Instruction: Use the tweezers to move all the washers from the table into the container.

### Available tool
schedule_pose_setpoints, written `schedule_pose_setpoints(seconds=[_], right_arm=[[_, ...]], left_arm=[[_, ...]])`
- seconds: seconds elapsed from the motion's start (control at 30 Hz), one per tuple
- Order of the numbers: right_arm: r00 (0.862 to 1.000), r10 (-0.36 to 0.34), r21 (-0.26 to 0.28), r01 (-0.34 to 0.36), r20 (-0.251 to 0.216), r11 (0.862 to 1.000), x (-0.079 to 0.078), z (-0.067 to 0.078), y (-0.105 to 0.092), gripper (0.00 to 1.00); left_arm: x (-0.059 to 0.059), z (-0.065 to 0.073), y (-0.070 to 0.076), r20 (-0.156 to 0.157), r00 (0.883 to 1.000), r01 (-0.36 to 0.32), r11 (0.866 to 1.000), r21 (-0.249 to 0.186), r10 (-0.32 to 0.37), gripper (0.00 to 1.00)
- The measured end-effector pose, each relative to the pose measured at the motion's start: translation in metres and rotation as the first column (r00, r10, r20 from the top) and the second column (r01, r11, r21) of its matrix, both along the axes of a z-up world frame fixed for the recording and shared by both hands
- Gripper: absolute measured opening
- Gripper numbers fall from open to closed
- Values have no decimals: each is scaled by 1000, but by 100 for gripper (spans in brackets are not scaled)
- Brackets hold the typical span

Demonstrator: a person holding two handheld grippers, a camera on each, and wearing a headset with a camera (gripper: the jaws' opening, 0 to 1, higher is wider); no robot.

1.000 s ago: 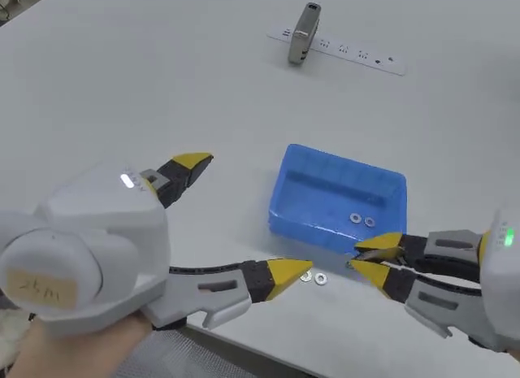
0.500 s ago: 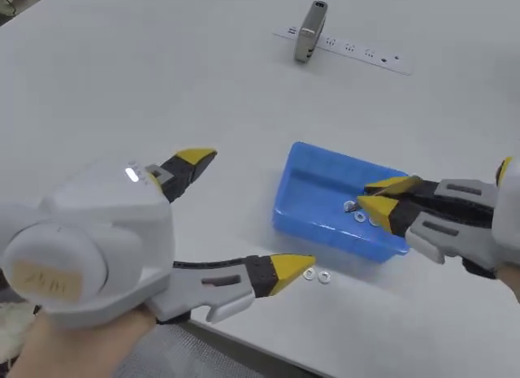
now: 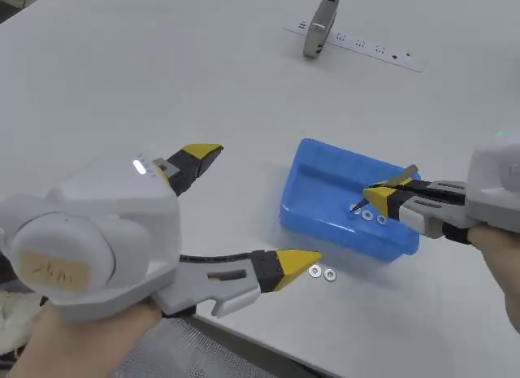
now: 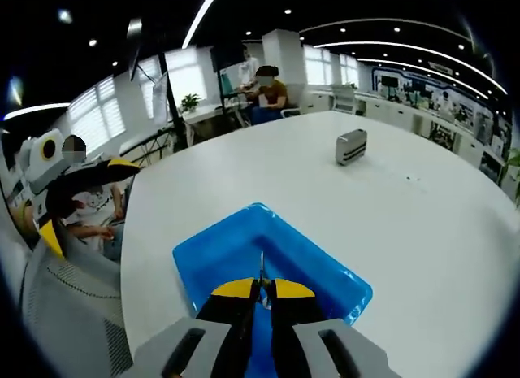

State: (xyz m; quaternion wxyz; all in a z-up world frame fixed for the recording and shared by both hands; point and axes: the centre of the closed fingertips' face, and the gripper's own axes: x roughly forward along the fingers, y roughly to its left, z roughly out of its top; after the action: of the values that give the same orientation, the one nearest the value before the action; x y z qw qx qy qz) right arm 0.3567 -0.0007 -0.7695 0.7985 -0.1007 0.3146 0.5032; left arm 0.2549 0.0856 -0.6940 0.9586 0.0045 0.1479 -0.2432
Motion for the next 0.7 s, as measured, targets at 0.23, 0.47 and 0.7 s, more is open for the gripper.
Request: schedule_pose_setpoints(seconds=[0.23,0.47,0.7], right_arm=[[1000,-12,-6,12,-17,1000,1,-5,3,3],[1000,-25,5,25,-10,1000,1,0,2,3],[999,-22,70,20,31,997,-10,31,2,3]], left_arm=[[0,-1,-1,-3,1000,7,1000,3,-7,89],[-1,4,-2,9,1000,9,1000,-28,-9,92],[0,2,-1,3,1000,7,1000,-19,-7,91]])
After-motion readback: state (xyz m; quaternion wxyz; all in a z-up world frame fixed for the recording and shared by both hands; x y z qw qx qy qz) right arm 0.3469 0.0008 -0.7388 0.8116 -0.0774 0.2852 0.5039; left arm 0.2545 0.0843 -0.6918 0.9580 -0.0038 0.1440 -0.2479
